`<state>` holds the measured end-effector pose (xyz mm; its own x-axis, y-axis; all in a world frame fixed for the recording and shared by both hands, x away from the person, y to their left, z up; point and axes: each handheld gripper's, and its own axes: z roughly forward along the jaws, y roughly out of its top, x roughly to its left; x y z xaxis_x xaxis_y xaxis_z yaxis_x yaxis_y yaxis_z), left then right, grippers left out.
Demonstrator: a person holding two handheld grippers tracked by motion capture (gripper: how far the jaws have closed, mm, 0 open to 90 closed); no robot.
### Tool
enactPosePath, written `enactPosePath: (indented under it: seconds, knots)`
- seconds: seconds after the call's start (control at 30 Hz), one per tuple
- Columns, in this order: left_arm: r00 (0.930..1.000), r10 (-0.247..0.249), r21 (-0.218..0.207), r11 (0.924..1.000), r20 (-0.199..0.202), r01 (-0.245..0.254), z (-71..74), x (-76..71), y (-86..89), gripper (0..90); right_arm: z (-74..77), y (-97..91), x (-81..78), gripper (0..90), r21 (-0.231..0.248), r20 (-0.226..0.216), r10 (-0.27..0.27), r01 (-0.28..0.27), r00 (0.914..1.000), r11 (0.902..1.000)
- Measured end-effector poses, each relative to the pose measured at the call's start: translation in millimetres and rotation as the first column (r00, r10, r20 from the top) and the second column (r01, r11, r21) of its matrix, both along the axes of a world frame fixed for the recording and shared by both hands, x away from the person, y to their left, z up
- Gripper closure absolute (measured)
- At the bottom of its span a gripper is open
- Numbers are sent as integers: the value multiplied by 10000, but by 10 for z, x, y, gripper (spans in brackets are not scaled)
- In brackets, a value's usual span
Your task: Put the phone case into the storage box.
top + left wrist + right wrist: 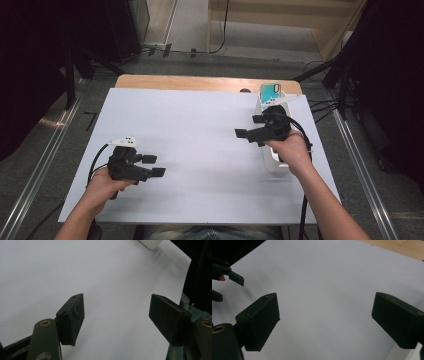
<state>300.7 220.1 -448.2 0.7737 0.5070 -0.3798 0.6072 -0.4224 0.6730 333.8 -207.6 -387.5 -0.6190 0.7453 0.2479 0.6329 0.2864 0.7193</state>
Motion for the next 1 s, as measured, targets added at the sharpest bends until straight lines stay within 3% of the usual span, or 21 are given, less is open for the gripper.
enactPosePath:
  seconds: [0.6, 0.77, 1.0]
  knots:
    - [10000, -11, 9, 10000, -9, 11, 0, 0, 1, 283, -192, 104, -247, 119, -220, 63, 581, -580, 9983, 9981]
    - [10000, -39, 51, 10000, 16, 39, -2, 2, -1, 283, -239, 93, -311, 120, 21, 49, 1023, -1023, 9947, 9947]
    - [10000, -41, 21, 10000, 14, 41, -3, 1, -1, 283, -292, 76, -406, 120, 30, 176, 1138, -1138, 9934, 9935]
